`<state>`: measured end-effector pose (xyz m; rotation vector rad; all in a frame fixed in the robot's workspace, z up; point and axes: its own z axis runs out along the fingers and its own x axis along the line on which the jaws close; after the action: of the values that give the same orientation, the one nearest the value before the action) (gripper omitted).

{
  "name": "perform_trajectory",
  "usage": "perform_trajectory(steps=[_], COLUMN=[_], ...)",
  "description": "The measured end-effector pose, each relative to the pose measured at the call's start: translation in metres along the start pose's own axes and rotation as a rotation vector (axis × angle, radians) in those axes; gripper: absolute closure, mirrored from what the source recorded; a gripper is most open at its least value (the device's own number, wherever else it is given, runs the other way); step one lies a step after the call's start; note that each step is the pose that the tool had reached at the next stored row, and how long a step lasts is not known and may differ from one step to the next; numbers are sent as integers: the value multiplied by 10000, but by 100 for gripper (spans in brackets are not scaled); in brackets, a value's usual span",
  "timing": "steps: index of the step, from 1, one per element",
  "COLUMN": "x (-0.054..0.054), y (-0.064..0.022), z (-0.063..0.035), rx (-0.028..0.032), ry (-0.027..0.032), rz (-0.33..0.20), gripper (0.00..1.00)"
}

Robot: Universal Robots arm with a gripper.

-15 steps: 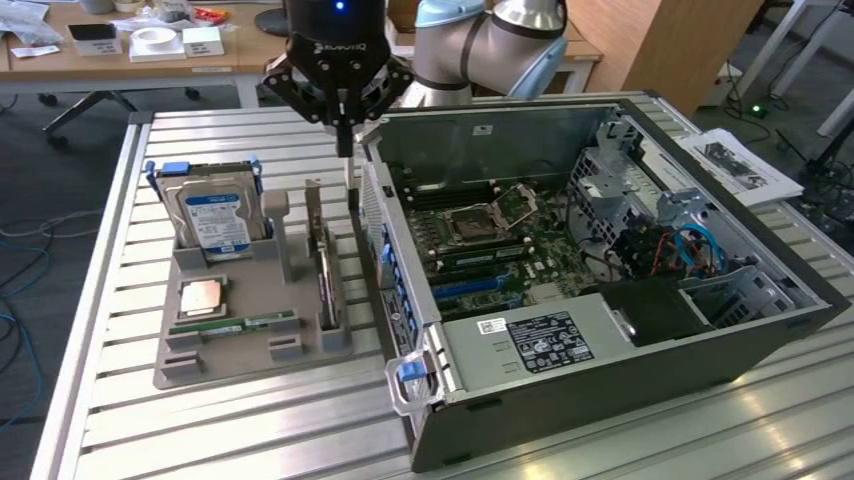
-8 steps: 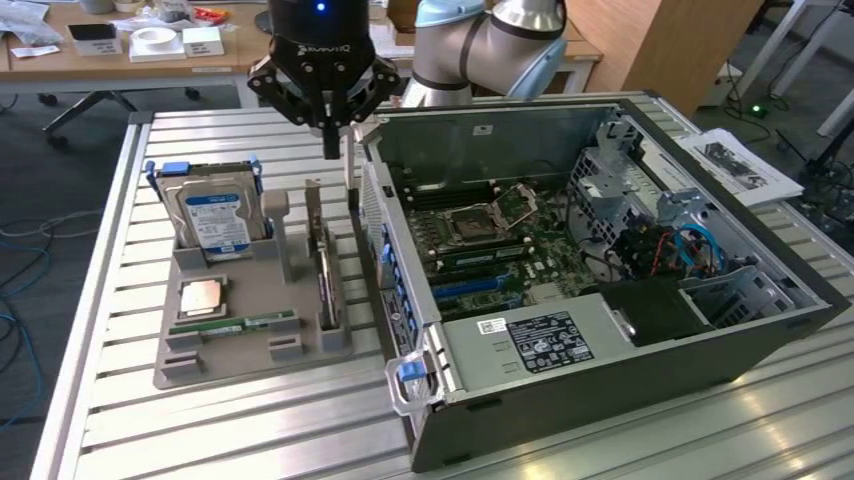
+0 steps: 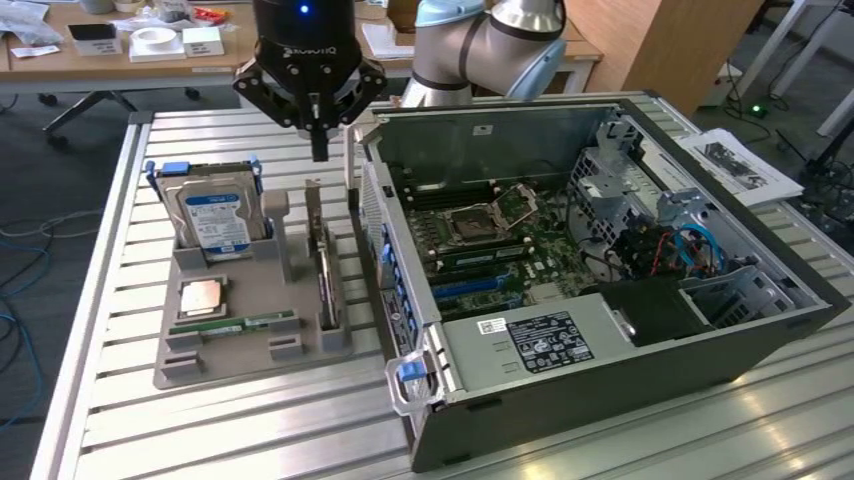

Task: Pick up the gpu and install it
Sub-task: 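Reach for the gpu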

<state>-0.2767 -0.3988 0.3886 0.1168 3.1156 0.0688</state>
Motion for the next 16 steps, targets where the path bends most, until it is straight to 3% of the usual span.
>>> perform_trajectory(steps=[10, 16], x=[15, 10], y=[-4, -79], z=[2, -2], rx=[0, 1], ry=[3, 4], rz=[1, 0], gripper=[89, 89])
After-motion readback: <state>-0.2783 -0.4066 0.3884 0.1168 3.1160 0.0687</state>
